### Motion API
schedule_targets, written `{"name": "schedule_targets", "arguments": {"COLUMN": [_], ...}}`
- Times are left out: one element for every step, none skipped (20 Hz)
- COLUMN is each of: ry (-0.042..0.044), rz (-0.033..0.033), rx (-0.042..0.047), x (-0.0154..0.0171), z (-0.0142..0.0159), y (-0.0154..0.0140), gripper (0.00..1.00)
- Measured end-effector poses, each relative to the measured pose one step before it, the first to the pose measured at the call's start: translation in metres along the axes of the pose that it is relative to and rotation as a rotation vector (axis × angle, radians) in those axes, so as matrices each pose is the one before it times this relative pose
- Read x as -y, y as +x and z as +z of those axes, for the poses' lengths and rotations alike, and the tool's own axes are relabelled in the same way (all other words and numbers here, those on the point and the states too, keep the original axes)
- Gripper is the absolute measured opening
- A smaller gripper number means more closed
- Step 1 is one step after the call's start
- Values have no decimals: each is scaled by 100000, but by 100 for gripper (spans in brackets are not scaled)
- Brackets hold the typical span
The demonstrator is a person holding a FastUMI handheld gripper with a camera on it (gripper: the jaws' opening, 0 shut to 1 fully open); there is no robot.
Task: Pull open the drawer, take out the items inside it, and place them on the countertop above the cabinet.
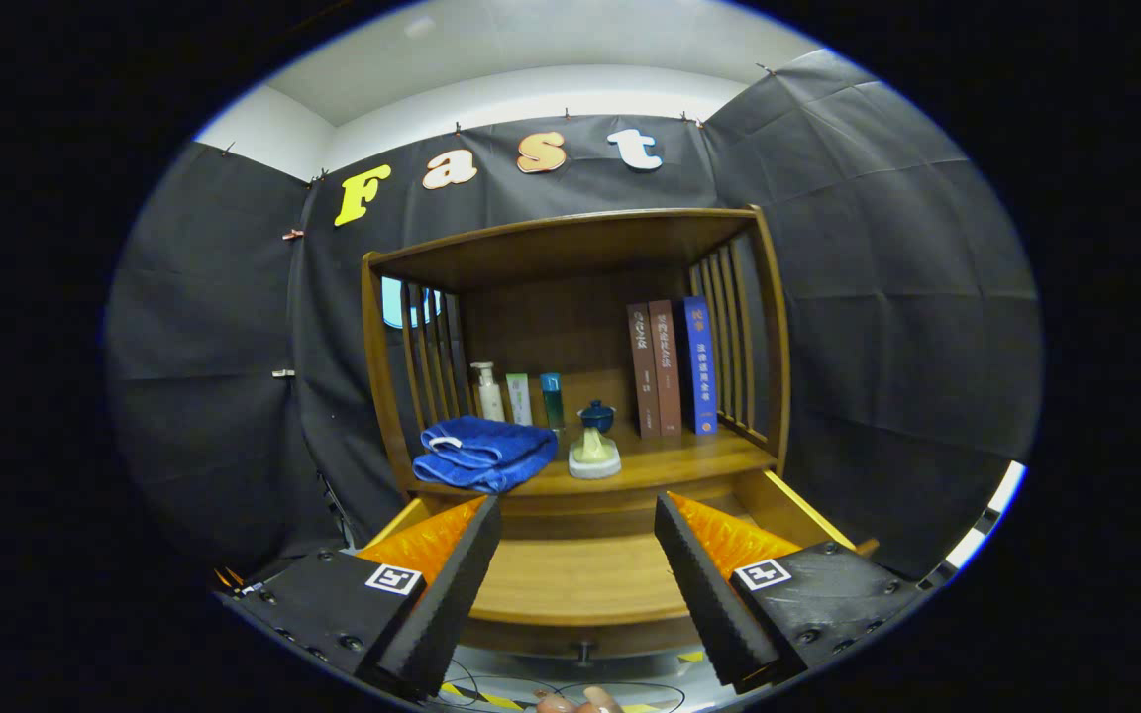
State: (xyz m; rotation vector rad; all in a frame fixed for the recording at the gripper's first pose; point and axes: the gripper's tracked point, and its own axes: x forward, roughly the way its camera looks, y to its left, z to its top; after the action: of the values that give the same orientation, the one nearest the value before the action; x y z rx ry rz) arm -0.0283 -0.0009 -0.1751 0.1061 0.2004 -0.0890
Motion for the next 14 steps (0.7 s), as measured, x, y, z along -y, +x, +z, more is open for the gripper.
{"name": "schedule_targets", "arguments": {"ry": [174,-64,-115,-185,588,368,398,342,691,121,770,800,372,-504], "rz": [-497,-127,-140,99,-197,-167,-84,-220,-136,-1057,-1365,-540,-217,-33], "rx": [-100,-820,-1303,-2064,-1597,-1768,-1508,-827,-287,-294,-330,-544,-911,-1081], "x": [89,-13,-42,-32,11,103,161,208,197,383,401,200,-26,7], "z": [-1392,-1571,-1739,-1790,-1503,-1390,-1442,-999,-1047,-689,-664,-661,-529,-676], "y": [-936,-748,-545,-281,-148,17,188,376,367,497,626,557,474,335], "gripper": [99,99,99,99,99,99,99,99,99,99,99,99,99,99]}}
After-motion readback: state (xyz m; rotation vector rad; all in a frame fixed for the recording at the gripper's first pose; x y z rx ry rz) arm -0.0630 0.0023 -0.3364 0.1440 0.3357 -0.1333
